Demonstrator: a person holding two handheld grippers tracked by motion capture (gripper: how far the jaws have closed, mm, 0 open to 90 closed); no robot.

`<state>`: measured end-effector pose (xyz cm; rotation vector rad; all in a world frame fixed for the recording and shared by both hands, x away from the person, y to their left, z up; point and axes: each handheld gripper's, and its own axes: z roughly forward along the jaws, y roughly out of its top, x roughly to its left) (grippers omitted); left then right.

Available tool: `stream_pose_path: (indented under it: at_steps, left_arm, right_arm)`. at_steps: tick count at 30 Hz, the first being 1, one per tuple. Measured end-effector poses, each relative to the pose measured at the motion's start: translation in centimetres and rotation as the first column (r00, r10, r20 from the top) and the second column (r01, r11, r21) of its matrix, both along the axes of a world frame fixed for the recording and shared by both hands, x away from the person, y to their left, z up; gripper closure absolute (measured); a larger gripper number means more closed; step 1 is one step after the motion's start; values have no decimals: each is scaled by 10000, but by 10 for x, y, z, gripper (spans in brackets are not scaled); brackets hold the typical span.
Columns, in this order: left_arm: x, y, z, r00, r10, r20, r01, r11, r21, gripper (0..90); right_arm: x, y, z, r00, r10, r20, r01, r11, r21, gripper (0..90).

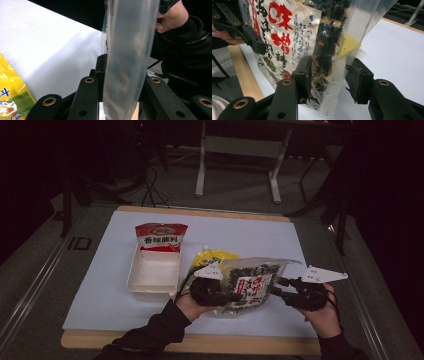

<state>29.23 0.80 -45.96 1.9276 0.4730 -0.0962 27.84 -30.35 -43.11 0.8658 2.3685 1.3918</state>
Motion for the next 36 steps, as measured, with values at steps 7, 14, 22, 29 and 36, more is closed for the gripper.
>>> stream_pose_path:
  at_steps: [7, 14, 22, 29, 36]
  left_arm:
    - [2, 4, 3, 9999, 83, -77, -85, 9998, -188, 769]
    - [7, 19, 11, 9995, 323, 53, -320, 9981, -529, 769]
    - [12, 43, 24, 9952, 888, 415, -834, 9897, -1167, 768]
    - [14, 68, 35, 9854, 1497, 807, -1366, 9793, -1493, 768]
    - [14, 92, 43, 9749, 1963, 1052, -1775, 9701, -1653, 768]
  right_arm:
    - [1, -4, 2, 9993, -311, 217, 306, 9992, 269, 464]
    - [1, -14, 4, 9988, -453, 160, 440, 9961, 764, 303]
    - [1, -19, 4, 9991, -389, 194, 366, 9933, 1093, 203]
    - [2, -19, 3, 9995, -237, 227, 210, 9935, 1118, 188]
    - [2, -17, 3, 9996, -188, 205, 165, 9941, 1067, 184]
